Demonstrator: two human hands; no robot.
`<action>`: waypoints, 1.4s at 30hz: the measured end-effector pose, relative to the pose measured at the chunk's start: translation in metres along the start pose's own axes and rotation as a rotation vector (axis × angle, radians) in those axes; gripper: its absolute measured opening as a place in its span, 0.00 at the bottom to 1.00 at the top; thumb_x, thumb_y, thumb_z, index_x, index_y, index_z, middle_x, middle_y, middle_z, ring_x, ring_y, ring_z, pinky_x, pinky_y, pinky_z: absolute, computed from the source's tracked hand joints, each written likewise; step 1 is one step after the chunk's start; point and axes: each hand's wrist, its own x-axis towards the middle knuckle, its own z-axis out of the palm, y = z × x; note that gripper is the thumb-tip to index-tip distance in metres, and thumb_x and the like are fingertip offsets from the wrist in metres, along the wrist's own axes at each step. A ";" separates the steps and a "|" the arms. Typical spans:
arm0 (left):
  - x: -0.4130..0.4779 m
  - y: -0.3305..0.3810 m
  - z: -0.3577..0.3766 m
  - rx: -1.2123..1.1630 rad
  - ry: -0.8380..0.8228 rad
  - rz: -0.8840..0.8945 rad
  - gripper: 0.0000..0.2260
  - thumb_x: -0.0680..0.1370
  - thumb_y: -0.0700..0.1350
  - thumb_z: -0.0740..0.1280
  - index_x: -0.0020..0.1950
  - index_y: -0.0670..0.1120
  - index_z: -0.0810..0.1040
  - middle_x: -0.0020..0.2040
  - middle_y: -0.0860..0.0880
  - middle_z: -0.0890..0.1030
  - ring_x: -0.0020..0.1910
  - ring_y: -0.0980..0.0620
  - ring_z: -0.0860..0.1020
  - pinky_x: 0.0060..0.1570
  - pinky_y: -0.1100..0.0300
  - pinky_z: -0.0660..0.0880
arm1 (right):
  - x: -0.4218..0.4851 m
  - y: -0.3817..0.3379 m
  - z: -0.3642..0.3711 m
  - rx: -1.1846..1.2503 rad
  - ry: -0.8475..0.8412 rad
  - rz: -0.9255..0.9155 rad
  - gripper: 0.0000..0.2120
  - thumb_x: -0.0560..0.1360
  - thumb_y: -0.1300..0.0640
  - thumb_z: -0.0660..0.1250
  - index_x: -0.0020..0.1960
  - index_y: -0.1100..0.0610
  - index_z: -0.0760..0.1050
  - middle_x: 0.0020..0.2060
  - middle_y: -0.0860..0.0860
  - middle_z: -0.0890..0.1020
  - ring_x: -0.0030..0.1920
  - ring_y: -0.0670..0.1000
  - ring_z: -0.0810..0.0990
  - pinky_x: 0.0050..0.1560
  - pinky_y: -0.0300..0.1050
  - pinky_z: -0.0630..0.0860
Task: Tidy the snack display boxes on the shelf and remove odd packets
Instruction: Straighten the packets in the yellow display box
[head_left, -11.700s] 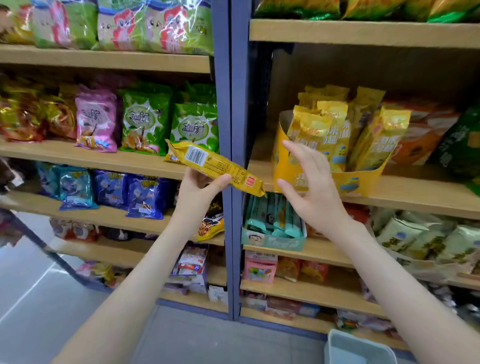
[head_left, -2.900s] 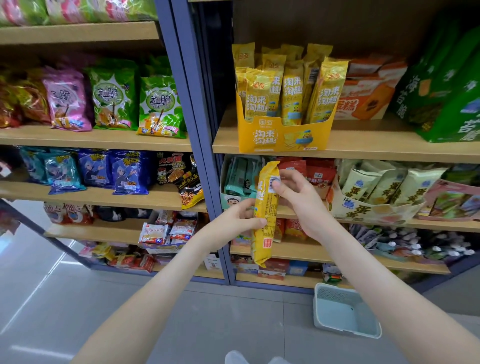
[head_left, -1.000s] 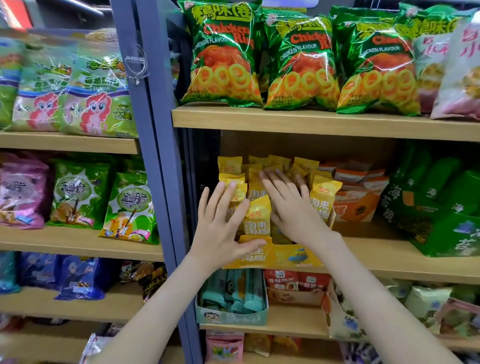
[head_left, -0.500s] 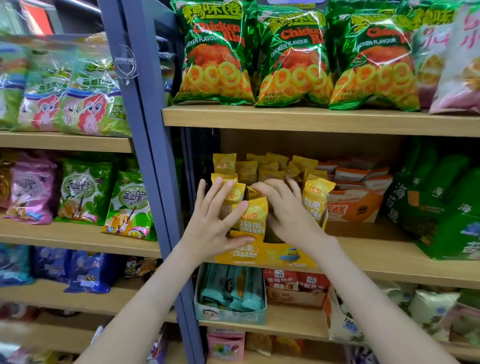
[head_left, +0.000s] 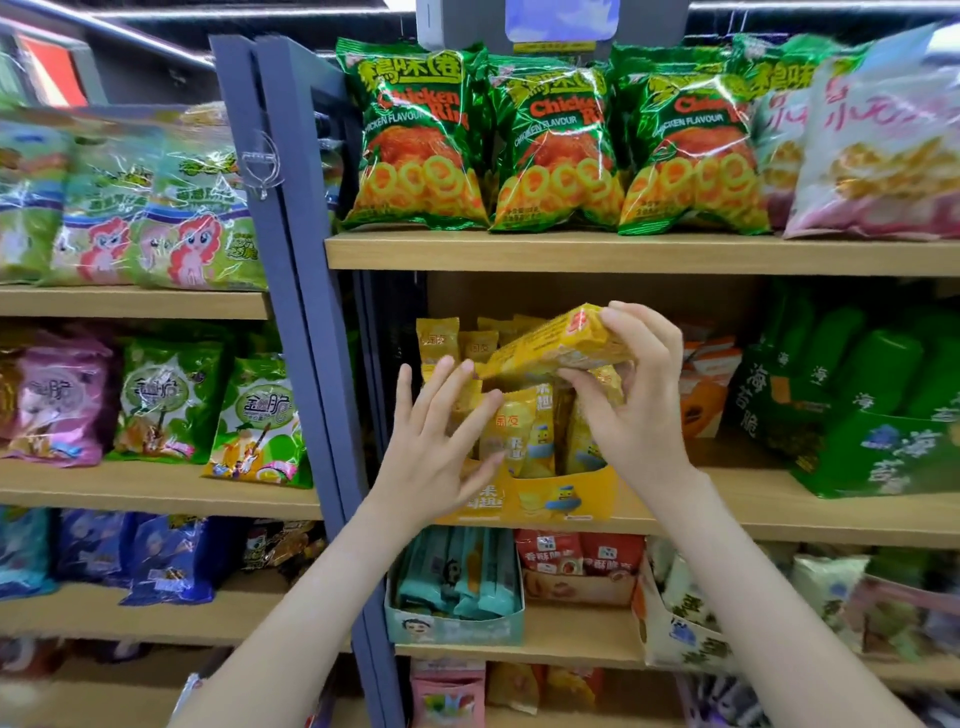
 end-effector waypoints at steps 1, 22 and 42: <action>0.004 0.007 -0.002 -0.003 0.026 -0.016 0.22 0.80 0.55 0.62 0.70 0.45 0.65 0.71 0.39 0.63 0.73 0.37 0.62 0.69 0.30 0.56 | -0.002 -0.005 -0.006 0.004 0.037 0.005 0.30 0.73 0.68 0.71 0.68 0.51 0.61 0.64 0.44 0.64 0.67 0.50 0.66 0.53 0.61 0.78; 0.018 0.094 -0.029 -0.305 0.320 -0.033 0.34 0.77 0.41 0.71 0.71 0.46 0.49 0.69 0.38 0.64 0.70 0.40 0.67 0.72 0.40 0.61 | -0.056 -0.104 -0.033 -0.050 0.184 0.006 0.21 0.71 0.71 0.70 0.58 0.59 0.65 0.61 0.46 0.70 0.59 0.57 0.75 0.61 0.48 0.74; -0.003 0.187 0.004 -0.822 -0.134 -0.032 0.21 0.75 0.44 0.63 0.68 0.43 0.65 0.61 0.38 0.77 0.59 0.41 0.74 0.56 0.48 0.75 | -0.110 -0.106 -0.136 -0.401 0.007 0.392 0.16 0.81 0.48 0.59 0.59 0.60 0.70 0.53 0.50 0.72 0.54 0.50 0.73 0.58 0.40 0.70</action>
